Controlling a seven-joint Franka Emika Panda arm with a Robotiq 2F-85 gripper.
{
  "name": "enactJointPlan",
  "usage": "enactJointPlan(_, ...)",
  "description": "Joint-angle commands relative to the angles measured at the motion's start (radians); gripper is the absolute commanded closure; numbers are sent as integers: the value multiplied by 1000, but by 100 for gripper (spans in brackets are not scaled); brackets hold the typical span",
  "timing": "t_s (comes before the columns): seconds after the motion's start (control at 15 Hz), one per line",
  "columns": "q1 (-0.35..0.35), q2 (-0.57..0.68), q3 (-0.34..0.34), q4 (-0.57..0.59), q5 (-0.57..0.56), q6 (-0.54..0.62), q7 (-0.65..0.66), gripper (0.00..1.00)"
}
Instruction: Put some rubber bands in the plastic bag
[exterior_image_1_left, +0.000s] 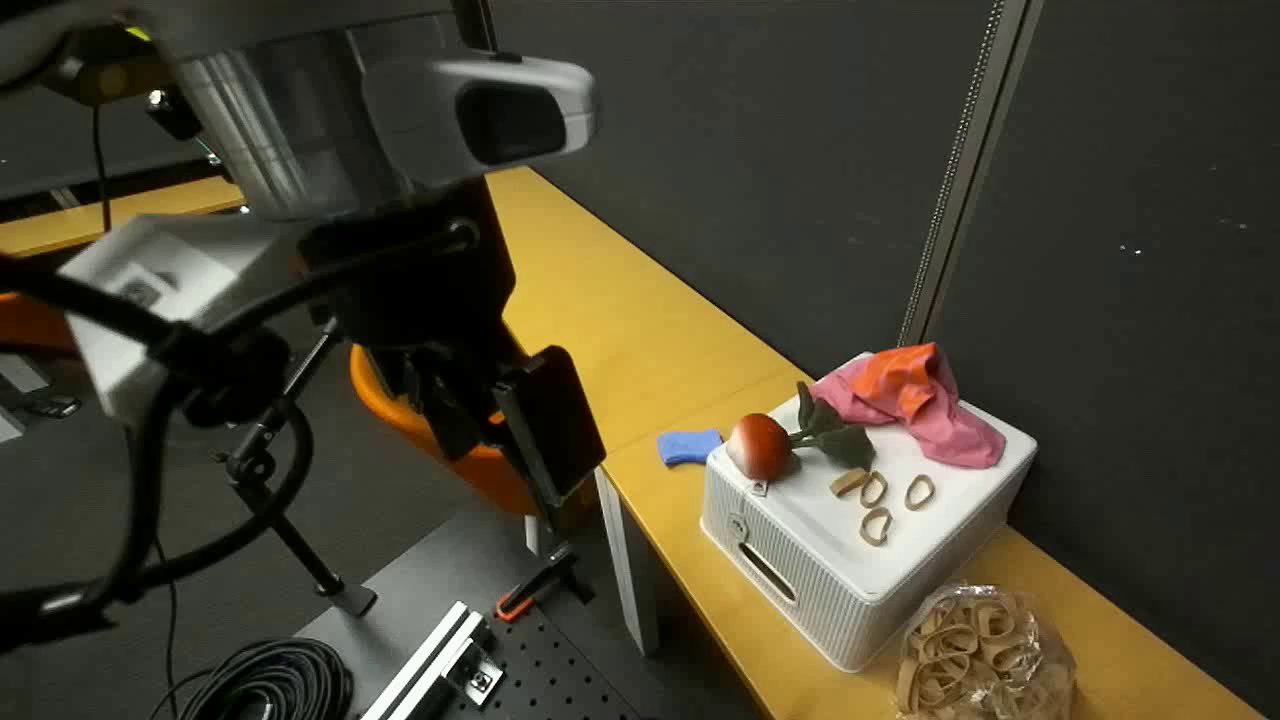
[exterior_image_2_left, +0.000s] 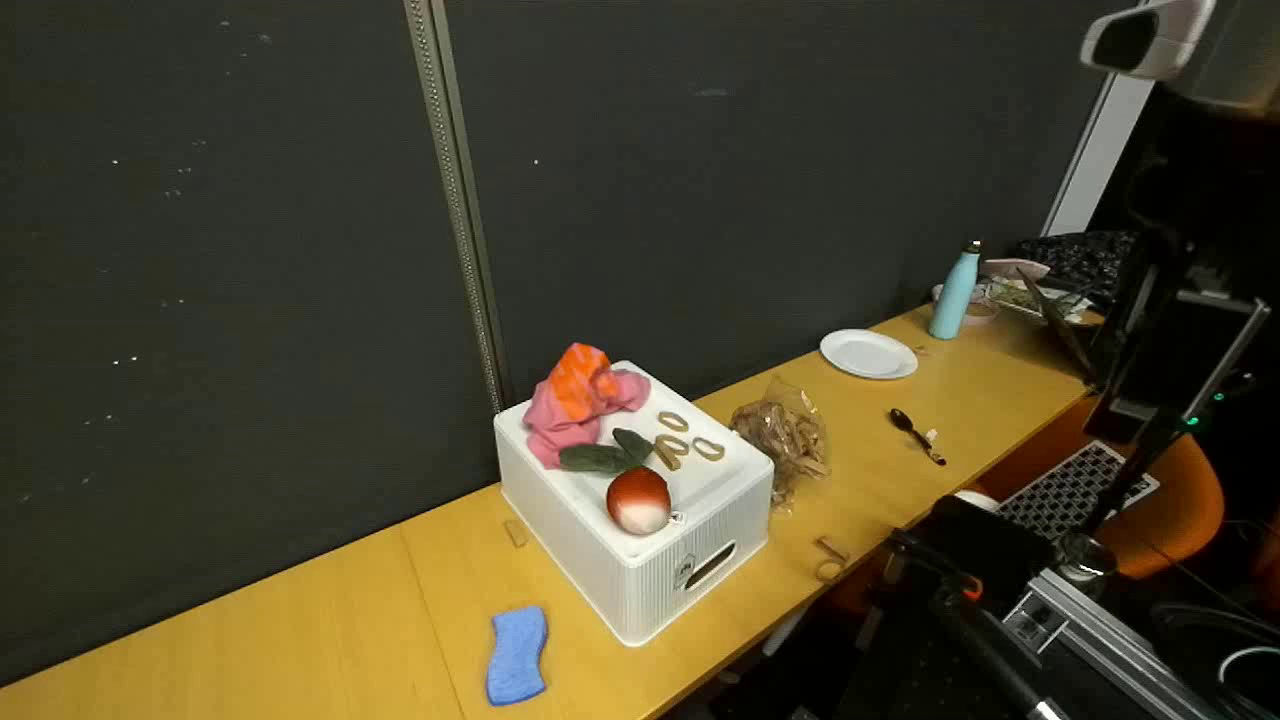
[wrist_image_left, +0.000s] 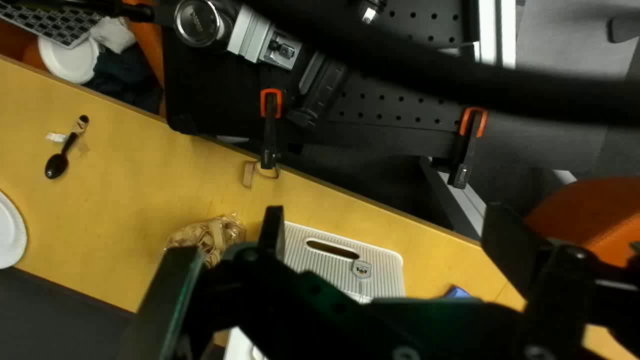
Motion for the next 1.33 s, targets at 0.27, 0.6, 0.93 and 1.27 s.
enactJointPlan(0.27,9,1,-7,2,-6,-2,6,0)
enactJointPlan(0.6,0,5,19,2,-53,126,22,0)
enactJointPlan(0.93,-39,48,16,20,-111,257,78,0)
enactJointPlan(1.27,-125,230,-51,65,-165,468,65,0)
